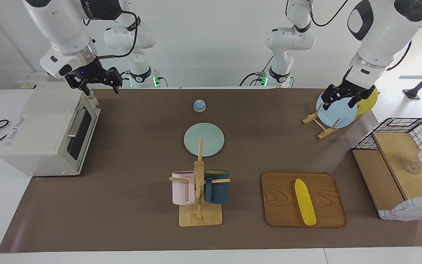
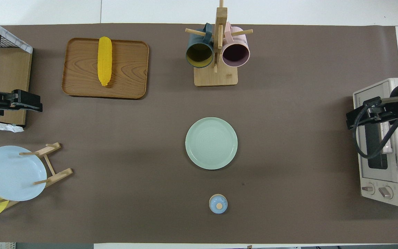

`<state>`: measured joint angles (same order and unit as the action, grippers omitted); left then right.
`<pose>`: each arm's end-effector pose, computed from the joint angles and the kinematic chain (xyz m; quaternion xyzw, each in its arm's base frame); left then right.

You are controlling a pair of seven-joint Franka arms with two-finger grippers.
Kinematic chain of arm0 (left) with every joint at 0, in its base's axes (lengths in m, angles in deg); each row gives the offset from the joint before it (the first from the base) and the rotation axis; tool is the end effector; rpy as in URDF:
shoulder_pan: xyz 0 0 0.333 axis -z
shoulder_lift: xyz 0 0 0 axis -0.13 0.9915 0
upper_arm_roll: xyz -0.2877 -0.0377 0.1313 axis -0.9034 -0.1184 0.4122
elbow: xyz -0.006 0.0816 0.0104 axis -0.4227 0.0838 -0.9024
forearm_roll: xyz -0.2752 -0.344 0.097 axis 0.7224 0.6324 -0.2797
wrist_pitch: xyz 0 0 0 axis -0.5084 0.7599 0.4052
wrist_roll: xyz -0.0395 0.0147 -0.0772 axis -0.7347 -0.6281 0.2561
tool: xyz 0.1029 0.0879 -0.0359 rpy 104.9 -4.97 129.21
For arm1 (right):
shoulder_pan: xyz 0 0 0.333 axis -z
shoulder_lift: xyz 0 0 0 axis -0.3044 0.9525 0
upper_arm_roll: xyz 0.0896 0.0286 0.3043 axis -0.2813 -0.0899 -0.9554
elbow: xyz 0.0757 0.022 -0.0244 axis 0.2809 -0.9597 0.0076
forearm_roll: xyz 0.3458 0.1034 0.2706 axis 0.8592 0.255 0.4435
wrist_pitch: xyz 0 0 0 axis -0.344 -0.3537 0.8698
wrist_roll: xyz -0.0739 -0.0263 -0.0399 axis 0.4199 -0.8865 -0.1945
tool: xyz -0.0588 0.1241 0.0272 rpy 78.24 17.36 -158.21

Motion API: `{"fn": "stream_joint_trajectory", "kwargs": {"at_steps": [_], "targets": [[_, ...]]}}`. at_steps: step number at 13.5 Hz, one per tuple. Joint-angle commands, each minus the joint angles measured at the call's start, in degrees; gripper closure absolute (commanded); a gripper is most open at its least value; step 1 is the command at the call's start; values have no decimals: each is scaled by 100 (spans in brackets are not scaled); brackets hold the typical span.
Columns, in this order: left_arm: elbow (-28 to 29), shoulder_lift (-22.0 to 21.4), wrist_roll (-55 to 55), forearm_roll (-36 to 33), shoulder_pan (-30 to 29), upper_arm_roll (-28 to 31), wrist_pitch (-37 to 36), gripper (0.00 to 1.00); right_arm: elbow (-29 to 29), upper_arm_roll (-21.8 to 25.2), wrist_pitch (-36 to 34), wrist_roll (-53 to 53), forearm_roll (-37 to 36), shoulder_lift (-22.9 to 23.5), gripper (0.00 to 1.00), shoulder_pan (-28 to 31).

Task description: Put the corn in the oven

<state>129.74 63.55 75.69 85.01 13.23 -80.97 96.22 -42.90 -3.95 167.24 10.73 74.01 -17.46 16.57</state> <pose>0.6047 -0.0492 0.5568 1.0000 0.0058 -0.0034 0.0001 0.5870 0.0332 0.5891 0.9960 0.0381 -0.0790 0.0155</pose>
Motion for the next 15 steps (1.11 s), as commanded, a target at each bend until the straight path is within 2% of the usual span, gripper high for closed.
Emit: {"fn": "stream_joint_trajectory", "kwargs": {"at_steps": [1,7,13,14,15], "targets": [[48,-44,-41,131,30,57,68,0,-7,2,41,112,137,-50,0,45],[56,-53,-58,209,30,66,112,0,-7,2,40,112,137,-50,0,45],[153,25,-5,280,91,66,700,0,-85,2,58,208,137,-68,0,71],[136,156,-5,280,117,57,805,0,-216,2,223,461,137,-120,28,98],[83,262,-5,280,135,57,876,0,-418,10,443,855,137,-190,72,141]]}}
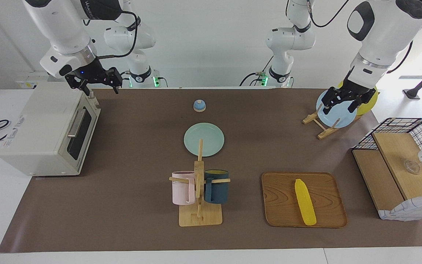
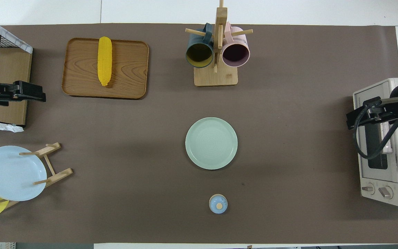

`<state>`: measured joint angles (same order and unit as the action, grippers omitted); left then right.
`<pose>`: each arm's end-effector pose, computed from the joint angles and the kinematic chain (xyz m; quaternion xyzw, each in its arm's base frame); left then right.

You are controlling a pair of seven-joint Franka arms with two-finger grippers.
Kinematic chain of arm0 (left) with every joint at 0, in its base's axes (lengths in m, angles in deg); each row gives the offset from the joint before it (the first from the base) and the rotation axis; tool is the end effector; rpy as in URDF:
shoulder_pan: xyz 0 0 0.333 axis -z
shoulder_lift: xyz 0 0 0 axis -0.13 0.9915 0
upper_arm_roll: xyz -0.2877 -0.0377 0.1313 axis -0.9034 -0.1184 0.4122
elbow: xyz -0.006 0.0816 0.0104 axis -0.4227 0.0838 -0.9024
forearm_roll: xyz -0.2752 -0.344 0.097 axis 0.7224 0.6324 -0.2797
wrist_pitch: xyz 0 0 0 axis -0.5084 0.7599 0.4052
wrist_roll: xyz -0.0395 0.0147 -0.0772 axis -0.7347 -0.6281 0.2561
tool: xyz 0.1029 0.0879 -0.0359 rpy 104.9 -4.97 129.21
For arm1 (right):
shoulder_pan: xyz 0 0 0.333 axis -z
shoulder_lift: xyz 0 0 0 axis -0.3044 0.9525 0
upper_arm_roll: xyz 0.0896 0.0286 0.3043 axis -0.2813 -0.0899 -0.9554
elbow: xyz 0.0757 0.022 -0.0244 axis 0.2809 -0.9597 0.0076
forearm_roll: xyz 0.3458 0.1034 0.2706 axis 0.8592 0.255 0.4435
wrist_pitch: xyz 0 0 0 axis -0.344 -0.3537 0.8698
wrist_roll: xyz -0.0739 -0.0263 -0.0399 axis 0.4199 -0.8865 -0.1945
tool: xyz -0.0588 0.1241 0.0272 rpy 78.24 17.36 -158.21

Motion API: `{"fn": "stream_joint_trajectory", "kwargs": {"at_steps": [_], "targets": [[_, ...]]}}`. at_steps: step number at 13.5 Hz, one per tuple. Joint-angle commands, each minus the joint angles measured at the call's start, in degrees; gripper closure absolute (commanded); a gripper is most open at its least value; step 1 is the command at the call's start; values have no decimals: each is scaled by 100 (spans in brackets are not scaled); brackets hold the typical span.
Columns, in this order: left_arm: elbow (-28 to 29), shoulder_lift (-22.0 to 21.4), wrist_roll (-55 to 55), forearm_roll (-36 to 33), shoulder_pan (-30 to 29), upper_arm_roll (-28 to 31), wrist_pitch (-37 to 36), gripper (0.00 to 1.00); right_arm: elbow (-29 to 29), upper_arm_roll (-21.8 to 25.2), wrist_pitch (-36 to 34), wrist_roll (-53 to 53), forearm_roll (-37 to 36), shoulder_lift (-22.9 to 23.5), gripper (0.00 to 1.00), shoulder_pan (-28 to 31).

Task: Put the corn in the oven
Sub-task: 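Reach the left gripper down to the yellow corn on the wooden tray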

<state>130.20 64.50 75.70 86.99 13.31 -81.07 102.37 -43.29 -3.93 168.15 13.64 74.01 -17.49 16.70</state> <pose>0.6217 -0.0568 0.5523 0.9991 0.0069 0.0363 0.0206 0.5889 0.0318 0.5870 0.9952 0.0623 -0.0746 0.0134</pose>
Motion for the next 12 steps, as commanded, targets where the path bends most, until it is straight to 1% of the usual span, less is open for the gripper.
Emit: {"fn": "stream_joint_trajectory", "kwargs": {"at_steps": [1,2,3,4,5,7,8,10,11,12], "targets": [[-24,404,-15,82,171,59,366,0,-625,17,518,908,137,-292,100,250],[-164,650,-41,82,258,59,446,0,-966,8,903,1215,137,-407,100,443],[-374,1018,-59,65,259,59,446,0,-1353,17,1325,1497,137,-556,100,541],[-689,1387,-68,56,259,50,429,0,-1626,25,1607,1535,137,-635,100,559],[-1040,1808,-85,56,268,50,420,0,-1812,34,1741,1396,102,-688,100,550],[-1699,2538,-260,82,303,33,429,0,-2041,43,1987,1035,-117,-663,100,603],[-2034,2934,-287,117,268,-19,438,0,-2155,34,2162,921,-214,-619,100,786],[-2824,3690,-279,450,294,-38,481,0,-2296,34,2435,911,-215,-470,100,1059],[-3141,4024,-270,521,294,-38,586,0,-2340,43,2523,894,-215,-391,100,1138],[-3249,4210,-287,522,259,-46,796,0,-2376,34,2602,780,-215,-347,100,1235]]}}
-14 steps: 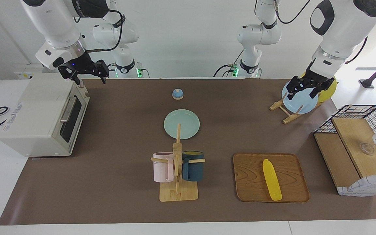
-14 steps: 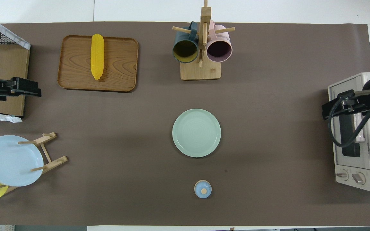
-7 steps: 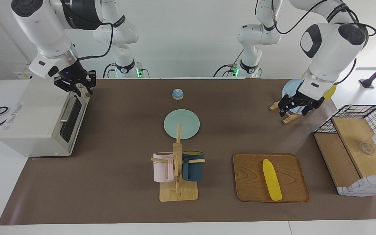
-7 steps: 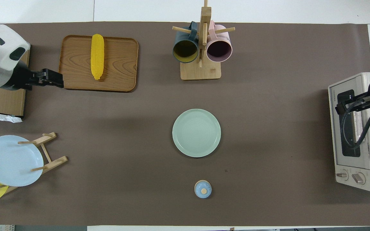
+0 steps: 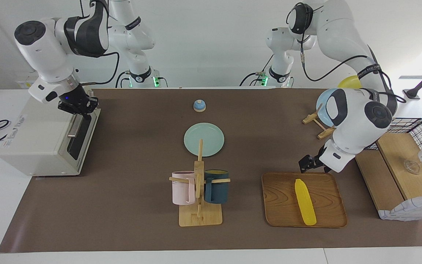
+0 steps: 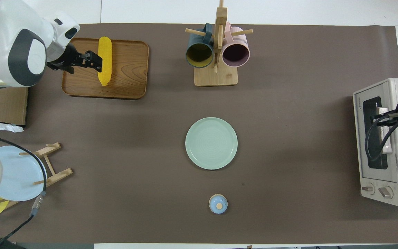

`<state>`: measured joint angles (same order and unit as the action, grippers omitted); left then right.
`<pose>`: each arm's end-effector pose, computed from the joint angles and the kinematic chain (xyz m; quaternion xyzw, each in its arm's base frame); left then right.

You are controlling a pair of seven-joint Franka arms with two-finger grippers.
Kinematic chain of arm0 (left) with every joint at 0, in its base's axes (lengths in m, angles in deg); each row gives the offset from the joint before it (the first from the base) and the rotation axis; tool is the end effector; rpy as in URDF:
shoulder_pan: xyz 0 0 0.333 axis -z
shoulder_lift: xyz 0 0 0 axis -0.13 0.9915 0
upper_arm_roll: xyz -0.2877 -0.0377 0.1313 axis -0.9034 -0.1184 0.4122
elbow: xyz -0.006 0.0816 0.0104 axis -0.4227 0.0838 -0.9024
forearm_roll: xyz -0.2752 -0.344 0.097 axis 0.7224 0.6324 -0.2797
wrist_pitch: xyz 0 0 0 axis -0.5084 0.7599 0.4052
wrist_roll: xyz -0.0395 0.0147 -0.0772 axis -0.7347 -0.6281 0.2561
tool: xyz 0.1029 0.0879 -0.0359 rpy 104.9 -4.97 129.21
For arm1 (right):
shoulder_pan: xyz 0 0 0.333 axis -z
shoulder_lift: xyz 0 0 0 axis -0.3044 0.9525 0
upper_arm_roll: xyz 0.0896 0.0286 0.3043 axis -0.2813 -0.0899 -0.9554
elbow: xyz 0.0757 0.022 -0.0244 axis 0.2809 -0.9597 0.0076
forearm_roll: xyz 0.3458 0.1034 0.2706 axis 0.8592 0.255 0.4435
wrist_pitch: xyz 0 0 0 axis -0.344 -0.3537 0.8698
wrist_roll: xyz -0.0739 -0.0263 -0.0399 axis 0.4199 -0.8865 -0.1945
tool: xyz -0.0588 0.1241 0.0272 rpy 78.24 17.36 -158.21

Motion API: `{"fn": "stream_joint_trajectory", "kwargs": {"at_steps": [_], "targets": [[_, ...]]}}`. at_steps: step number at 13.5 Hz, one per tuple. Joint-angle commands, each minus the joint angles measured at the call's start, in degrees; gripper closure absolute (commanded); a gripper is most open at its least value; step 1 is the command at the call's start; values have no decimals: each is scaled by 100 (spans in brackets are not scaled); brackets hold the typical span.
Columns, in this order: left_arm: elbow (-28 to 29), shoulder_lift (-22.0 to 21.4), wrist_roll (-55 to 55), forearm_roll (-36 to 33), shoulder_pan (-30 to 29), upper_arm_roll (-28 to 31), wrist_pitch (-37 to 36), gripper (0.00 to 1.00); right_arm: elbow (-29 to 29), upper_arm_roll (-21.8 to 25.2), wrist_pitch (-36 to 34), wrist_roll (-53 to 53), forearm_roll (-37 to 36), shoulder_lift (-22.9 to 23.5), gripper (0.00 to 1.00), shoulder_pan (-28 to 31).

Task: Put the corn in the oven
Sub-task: 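Reach the left gripper down to the yellow corn on the wooden tray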

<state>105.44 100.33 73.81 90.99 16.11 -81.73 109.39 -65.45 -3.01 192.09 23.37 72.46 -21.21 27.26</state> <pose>0.7756 -0.1253 0.3540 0.9985 -0.0269 -0.0023 0.0481 0.5812 -0.0876 0.4542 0.9977 0.0559 -0.0312 0.0215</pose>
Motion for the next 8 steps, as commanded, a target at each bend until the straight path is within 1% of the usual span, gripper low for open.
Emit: {"fn": "stream_joint_trajectory", "kwargs": {"at_steps": [1,4,5,6,7,8], "targets": [[-766,690,-126,122,-29,19,305,0,-169,-49,209,-412,-69,43,100,189],[-740,927,-152,131,-29,-16,833,0,-239,-49,261,-485,-375,52,100,207],[-766,1032,-170,131,-55,-42,878,0,-239,-58,314,-467,-472,52,100,285],[-792,1207,-170,122,-47,-86,1035,0,-239,-58,323,-449,-482,52,100,312],[-792,1270,-170,122,-55,-95,1210,0,-274,-58,323,-449,-482,52,100,330],[-792,1288,-170,122,-99,-104,1230,0,-353,-58,349,-449,-482,52,100,382]]}}
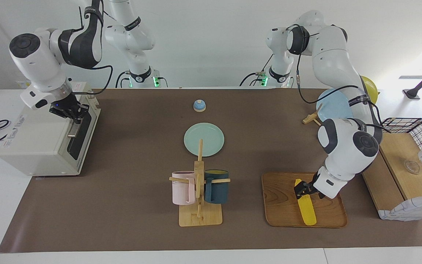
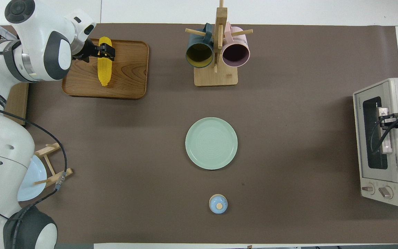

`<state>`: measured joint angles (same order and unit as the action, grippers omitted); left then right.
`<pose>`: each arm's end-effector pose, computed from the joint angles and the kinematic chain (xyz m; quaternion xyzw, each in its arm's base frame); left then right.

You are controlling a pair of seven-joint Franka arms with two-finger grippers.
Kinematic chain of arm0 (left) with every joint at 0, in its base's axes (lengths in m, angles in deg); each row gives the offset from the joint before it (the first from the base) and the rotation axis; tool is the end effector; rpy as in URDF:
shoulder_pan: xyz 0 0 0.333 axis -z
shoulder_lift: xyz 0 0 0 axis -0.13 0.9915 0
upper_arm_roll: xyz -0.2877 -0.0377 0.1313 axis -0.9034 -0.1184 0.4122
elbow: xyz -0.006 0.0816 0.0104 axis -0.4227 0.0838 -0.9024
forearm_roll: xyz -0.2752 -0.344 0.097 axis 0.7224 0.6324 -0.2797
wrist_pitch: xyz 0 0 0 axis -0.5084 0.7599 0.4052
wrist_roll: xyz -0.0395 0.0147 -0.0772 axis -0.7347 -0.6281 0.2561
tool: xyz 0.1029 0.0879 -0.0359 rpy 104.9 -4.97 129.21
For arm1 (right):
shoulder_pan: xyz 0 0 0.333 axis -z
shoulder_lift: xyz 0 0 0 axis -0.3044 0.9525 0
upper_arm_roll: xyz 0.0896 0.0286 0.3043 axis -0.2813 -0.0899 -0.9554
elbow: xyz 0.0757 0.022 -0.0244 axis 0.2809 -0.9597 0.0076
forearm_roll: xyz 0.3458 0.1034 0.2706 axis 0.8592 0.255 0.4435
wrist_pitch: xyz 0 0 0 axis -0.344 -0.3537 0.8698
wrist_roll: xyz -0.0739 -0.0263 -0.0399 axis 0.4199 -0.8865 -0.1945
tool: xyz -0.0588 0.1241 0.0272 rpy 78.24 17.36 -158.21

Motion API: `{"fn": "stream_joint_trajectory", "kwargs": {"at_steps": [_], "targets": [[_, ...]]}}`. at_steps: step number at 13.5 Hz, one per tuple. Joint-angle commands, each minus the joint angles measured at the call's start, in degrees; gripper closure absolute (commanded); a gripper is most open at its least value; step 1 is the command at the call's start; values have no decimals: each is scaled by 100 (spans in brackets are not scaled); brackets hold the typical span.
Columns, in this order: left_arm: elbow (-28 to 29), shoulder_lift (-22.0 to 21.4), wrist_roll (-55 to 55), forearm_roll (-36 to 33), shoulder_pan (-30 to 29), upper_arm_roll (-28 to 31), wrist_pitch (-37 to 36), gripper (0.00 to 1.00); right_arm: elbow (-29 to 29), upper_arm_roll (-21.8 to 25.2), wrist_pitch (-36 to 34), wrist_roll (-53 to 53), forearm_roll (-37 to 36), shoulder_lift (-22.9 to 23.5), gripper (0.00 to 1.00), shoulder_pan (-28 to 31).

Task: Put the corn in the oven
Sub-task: 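Grasp the corn with the left gripper while the right gripper reaches the oven door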

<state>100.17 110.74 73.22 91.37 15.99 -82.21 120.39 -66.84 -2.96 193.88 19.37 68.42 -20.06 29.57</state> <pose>0.8167 -0.1329 0.2753 0.9969 -0.0259 0.0483 0.0560 0.5776 -0.1192 0.4328 0.9976 0.0127 -0.0429 0.0531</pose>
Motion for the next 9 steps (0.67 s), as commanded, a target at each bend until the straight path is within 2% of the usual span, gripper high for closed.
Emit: {"fn": "stream_joint_trajectory", "kwargs": {"at_steps": [1,3,4,6,8,9], "targets": [[-274,256,-119,84,-105,-65,183,0,-266,-63,188,-40,-77,-63,100,204],[-291,273,-137,84,-105,-47,271,0,-390,-63,337,56,-77,-63,100,257],[-283,308,-163,84,-71,-47,332,11,-399,-63,338,152,-77,-63,100,257],[-221,317,-137,67,-27,-38,472,59,-434,-71,329,127,-60,-63,100,205],[-107,300,-119,76,35,-30,588,93,-539,-80,364,48,27,-63,100,134],[-142,300,-119,84,9,-21,500,100,-644,-80,382,-57,71,-63,100,64]]}}
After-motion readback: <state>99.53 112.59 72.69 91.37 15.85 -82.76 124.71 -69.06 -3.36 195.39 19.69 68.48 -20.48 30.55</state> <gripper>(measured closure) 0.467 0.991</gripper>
